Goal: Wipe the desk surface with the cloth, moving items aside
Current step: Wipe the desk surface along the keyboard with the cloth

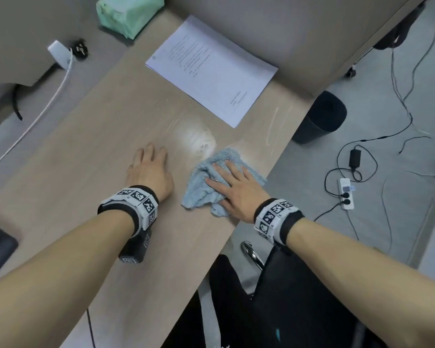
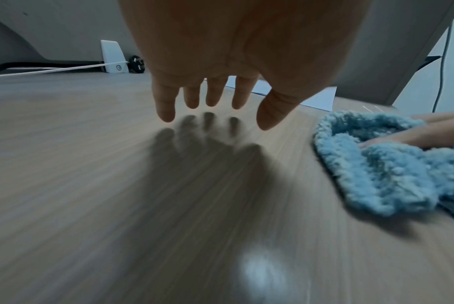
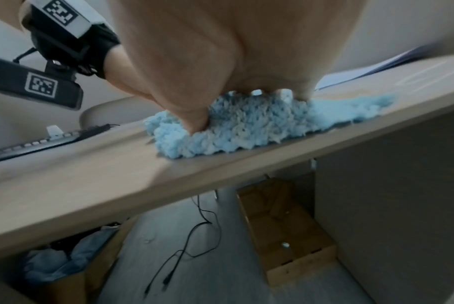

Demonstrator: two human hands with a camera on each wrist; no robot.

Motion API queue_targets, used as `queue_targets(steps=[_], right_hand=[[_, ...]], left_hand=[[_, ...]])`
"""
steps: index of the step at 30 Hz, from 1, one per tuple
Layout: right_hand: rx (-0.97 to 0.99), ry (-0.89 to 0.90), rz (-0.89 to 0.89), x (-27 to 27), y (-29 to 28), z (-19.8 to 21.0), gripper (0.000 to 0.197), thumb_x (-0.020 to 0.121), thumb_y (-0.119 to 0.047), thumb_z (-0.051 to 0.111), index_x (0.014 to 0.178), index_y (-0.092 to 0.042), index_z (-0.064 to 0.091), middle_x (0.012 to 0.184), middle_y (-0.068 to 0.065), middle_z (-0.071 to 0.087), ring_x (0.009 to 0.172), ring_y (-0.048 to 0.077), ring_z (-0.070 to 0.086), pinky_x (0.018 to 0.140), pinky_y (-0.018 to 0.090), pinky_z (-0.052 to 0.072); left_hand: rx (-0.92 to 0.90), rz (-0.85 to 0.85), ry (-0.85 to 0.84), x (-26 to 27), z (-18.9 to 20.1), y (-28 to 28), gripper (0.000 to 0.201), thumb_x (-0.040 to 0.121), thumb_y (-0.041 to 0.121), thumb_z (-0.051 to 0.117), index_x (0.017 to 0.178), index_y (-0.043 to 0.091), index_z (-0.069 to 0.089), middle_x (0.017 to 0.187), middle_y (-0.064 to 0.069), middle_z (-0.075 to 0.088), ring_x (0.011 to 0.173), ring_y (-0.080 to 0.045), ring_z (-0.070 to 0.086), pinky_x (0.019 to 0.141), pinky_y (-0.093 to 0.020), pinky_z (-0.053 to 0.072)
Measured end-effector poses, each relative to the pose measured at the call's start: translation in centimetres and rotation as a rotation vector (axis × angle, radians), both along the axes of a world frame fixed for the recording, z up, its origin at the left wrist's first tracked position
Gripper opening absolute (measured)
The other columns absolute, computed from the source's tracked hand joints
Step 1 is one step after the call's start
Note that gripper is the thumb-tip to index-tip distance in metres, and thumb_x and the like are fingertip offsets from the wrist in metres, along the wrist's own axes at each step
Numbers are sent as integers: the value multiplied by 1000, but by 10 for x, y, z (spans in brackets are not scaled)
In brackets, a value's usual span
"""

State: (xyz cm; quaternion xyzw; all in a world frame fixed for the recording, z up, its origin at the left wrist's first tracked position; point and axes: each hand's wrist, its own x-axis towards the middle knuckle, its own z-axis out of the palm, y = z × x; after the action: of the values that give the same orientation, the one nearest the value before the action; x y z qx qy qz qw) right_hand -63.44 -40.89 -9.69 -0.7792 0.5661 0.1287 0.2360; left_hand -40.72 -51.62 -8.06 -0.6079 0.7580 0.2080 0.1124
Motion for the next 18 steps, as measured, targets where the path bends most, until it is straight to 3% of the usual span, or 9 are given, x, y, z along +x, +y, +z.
queue_targets(steps=[2, 4, 7, 10, 13, 16, 18], right_hand=[[11, -4, -35, -29, -16, -3, 63, 101, -46, 37, 157, -35, 11, 166, 2, -6, 152, 31, -9, 122, 55, -1], [-13, -24, -196, -50, -34, -1, 63, 100, -45, 41, 157, -36, 15, 167, 2, -2, 152, 31, -7, 121, 57, 5], [6, 16, -359, -35, -44, 2, 66, 99, -43, 44, 157, -33, 14, 166, 2, -8, 152, 33, -10, 120, 57, 4], [-5, -22, -209, -22, -28, -1, 65, 100, -43, 42, 157, -32, 15, 166, 5, -6, 151, 34, -10, 121, 57, -1], [-57, -61, -81, -67, -24, -7, 61, 97, -45, 40, 155, -33, 26, 166, 5, 9, 152, 35, 3, 120, 57, 6], [-69, -39, -240, -119, -41, -5, 59, 98, -42, 46, 154, -31, 30, 165, 6, 14, 151, 36, 7, 119, 59, 15], [-84, 10, -327, -145, -59, -1, 60, 99, -41, 46, 155, -31, 26, 166, 6, 11, 151, 36, 5, 120, 58, 14]], left_hand=[[-4, 0, -6, -6, -1, -9, 59, 84, 26, 54, 139, 23, 34, 156, -9, 23, 141, -34, 19, 110, -48, 32], [2, -9, -13, -13, -3, -14, 60, 84, 26, 54, 140, 23, 35, 156, -8, 23, 141, -35, 20, 110, -48, 32], [21, 7, -33, -23, -5, -16, 58, 83, 27, 54, 138, 22, 37, 154, -8, 26, 139, -36, 22, 107, -49, 36], [28, 23, -43, -31, -5, -18, 53, 83, 27, 54, 133, 18, 43, 148, -10, 33, 134, -39, 27, 105, -48, 38], [57, 34, -66, -34, -2, -24, 47, 83, 27, 53, 128, 17, 47, 142, -9, 39, 132, -40, 30, 102, -48, 41], [73, 37, -81, -35, -1, -25, 45, 81, 25, 51, 125, 18, 48, 136, -8, 42, 130, -38, 32, 99, -46, 44], [70, 32, -91, -37, -1, -24, 45, 80, 25, 51, 124, 17, 49, 135, -8, 42, 127, -38, 34, 99, -46, 44]])
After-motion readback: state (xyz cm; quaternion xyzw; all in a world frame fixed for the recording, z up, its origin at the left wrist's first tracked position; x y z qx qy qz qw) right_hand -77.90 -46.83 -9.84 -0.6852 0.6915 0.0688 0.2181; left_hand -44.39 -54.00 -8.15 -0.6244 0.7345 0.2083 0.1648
